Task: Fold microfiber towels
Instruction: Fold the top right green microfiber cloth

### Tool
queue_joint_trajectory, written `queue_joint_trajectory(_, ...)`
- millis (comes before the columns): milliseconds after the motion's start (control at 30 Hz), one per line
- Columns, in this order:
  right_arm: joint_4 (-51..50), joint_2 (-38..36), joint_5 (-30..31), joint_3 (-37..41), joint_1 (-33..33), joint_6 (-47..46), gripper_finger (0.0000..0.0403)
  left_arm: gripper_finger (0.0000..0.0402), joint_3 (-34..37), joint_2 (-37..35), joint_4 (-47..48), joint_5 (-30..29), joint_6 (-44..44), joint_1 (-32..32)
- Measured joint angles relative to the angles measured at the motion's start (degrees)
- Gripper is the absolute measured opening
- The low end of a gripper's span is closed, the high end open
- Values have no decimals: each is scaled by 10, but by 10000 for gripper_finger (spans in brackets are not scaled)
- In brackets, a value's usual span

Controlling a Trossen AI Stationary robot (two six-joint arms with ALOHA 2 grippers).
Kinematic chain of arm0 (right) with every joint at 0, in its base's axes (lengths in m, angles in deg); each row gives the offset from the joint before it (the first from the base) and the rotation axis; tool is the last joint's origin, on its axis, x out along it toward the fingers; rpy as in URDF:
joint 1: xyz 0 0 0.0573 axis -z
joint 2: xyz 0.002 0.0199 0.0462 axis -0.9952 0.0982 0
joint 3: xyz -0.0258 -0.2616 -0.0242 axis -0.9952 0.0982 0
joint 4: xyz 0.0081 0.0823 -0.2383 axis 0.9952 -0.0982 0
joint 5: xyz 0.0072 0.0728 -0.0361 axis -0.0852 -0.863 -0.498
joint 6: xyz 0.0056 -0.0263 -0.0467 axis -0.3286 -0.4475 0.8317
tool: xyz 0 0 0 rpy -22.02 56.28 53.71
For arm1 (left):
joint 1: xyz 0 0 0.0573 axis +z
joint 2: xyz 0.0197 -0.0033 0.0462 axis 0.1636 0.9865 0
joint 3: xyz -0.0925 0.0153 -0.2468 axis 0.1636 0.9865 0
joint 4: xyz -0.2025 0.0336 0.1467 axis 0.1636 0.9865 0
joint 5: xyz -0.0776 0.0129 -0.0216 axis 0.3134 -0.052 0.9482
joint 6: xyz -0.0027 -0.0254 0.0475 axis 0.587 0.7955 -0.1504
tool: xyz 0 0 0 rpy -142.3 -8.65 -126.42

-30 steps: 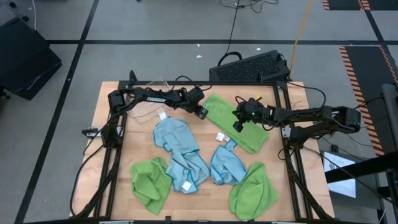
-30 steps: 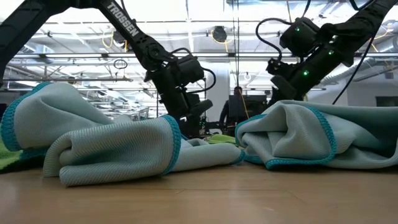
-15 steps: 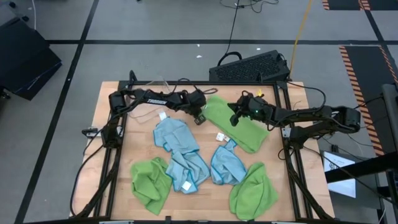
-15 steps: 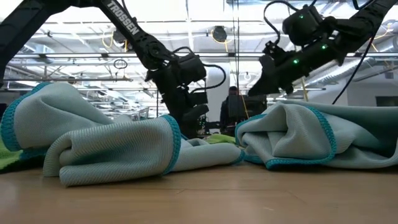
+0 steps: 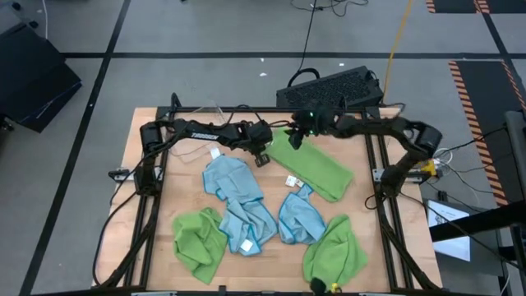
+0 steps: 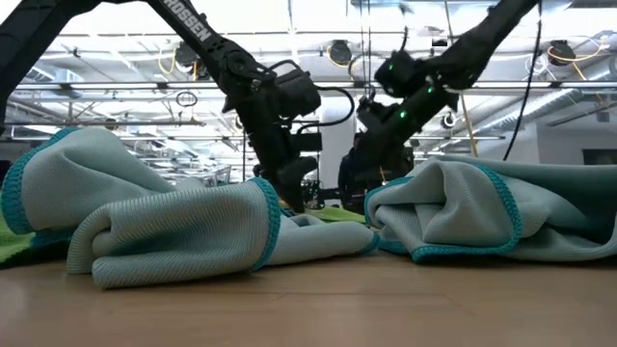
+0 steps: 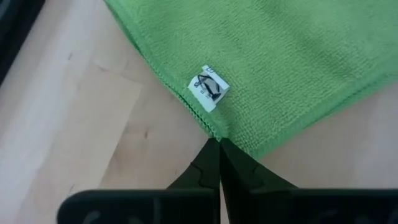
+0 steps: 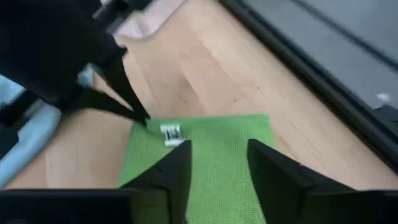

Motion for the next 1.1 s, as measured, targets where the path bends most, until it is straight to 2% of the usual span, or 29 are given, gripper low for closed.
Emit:
queue_joint_trajectory(167, -2, 68, -104, -48, 40, 15, 196, 1, 0, 0, 0, -12, 5, -5)
queue_joint_trajectory(467, -47, 168, -164, -147, 65, 87, 234, 1, -1, 0, -20, -22, -4, -25)
queue_joint_trajectory(733, -77, 205, -199, -195, 92, 117, 235, 1, -1, 0, -20, -23, -3, -37)
queue_joint_trajectory(833, -94, 219, -237, -208, 97, 127, 233, 1, -1, -1, -20, -23, -3, -38)
queue_joint_trajectory(1100, -149, 271, -238, -262, 98, 136, 217, 2, -1, -1, -21, -27, 0, -41)
